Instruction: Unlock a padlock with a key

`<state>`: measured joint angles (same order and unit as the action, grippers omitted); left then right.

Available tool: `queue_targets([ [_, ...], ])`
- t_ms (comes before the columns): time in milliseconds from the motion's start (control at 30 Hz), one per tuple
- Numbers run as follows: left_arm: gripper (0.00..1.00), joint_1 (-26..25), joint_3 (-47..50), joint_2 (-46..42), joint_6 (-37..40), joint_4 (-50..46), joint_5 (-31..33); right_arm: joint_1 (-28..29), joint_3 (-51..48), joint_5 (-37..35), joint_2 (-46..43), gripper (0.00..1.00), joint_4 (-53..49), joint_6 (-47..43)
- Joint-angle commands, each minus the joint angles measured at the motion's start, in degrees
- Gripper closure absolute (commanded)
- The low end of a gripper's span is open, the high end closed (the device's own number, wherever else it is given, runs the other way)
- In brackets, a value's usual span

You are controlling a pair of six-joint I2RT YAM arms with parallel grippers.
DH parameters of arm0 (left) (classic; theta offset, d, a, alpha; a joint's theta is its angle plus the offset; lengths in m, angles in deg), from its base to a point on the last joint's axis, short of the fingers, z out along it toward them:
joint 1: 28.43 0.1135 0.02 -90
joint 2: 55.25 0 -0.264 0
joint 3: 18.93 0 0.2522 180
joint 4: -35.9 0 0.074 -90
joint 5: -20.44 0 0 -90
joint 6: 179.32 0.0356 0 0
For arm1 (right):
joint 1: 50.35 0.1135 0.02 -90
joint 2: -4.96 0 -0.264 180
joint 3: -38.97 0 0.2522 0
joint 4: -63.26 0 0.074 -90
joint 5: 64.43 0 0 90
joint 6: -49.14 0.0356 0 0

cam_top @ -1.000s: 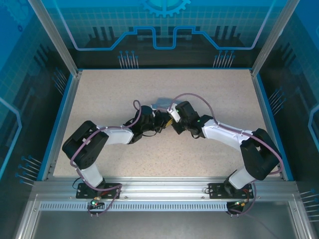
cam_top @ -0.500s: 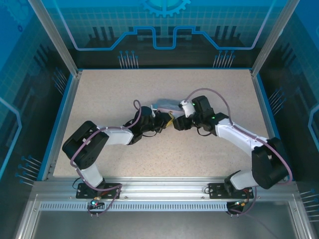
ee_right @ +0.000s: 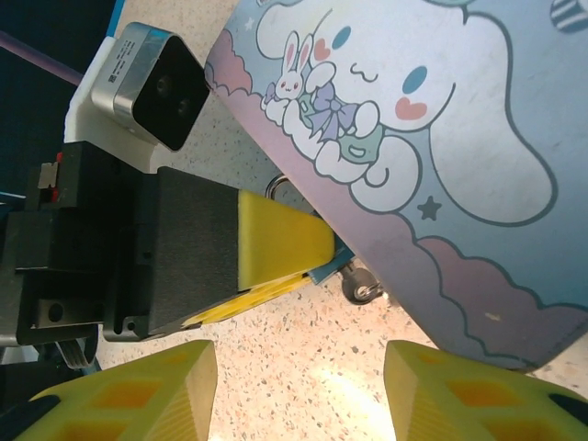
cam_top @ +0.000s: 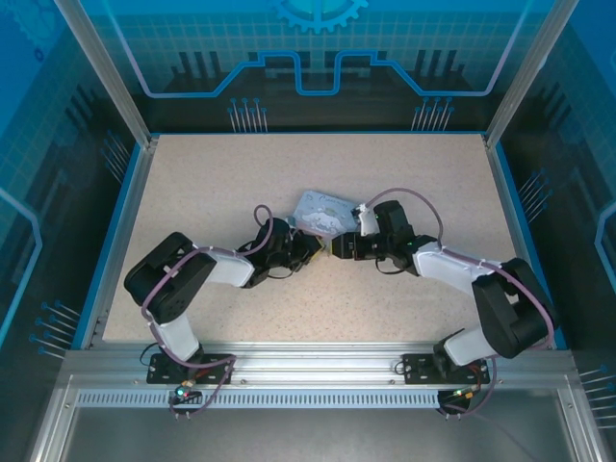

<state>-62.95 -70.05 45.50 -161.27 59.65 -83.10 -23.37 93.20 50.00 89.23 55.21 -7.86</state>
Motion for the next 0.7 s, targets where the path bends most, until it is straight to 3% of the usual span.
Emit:
queue_targets([
  [0, 0.86, -0.92, -1.04, 0.52, 3.79, 2.16, -5.92, 0.97, -0.9, -3.45, 3.11, 0.48, 4.32, 4.6],
  [233, 0.56, -0.87, 0.64, -3.26, 7.8, -2.95, -4.21, -0.51, 0.08, -7.63, 5.67, 0.48, 5.36, 7.42],
  [400, 0.23, -0.74, 1.79, -8.89, 11.38, -9.29, -2.31, -1.37, 2.8, -9.25, 7.38, 0.48, 3.76, 7.63],
  [467, 0.03, -0.48, 2.15, -11.94, 12.79, -12.81, -1.41, -2.22, 4.73, -9.46, 8.54, 0.48, 2.5, 7.37],
  [667, 0.01, 0.03, 2.78, -22.1, 17.07, -23.46, 2.64, -5.63, 13.66, -8.13, 14.46, 0.48, -0.32, 6.65],
])
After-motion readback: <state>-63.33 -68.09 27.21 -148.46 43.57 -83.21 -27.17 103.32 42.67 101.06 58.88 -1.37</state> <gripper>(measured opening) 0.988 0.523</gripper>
